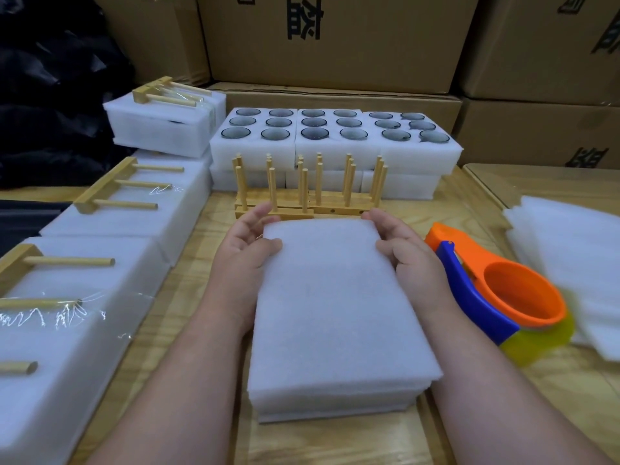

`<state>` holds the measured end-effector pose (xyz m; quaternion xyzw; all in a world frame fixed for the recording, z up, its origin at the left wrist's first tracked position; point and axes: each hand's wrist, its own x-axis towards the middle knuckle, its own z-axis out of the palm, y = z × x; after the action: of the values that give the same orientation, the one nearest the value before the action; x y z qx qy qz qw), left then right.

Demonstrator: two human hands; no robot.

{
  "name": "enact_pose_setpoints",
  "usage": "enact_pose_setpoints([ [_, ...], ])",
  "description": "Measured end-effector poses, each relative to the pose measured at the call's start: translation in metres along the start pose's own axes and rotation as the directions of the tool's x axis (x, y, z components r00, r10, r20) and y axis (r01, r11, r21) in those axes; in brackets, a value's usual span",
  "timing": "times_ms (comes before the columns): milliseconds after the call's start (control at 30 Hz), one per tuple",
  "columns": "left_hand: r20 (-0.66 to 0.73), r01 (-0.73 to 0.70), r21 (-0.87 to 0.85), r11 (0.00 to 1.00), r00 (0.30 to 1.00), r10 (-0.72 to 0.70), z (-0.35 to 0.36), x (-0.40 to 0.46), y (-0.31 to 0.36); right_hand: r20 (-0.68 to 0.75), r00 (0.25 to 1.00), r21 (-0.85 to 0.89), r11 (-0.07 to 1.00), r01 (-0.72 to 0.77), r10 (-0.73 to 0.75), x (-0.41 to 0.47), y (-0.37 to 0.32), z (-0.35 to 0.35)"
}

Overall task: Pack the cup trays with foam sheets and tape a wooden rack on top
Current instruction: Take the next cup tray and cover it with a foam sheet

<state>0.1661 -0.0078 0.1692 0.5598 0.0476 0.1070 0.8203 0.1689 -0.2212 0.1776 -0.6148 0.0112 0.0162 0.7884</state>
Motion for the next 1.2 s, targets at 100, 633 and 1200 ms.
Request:
enact_pose_setpoints([
  [100,0.009,0.025,-0.042,0.999,1.0,-0.025,0.003,0.0,-0.001,0.005,1.0,-0.012,1.0,-0.008,0.008,0.001,-0.001,0.001],
  [633,0.048,0.08,-0.039,0.996,0.996,-0.078,0.006,-0.002,0.001,0.014,1.0,0.034,0.999,-0.005,0.005,0.006,0.005,-0.007],
  [1200,0.004,0.122,0.72,0.683,0.984,-0.179,0.012,0.066,0.05,0.08,0.992,0.302,0.946,-0.115,0.095,0.013,0.014,-0.004],
])
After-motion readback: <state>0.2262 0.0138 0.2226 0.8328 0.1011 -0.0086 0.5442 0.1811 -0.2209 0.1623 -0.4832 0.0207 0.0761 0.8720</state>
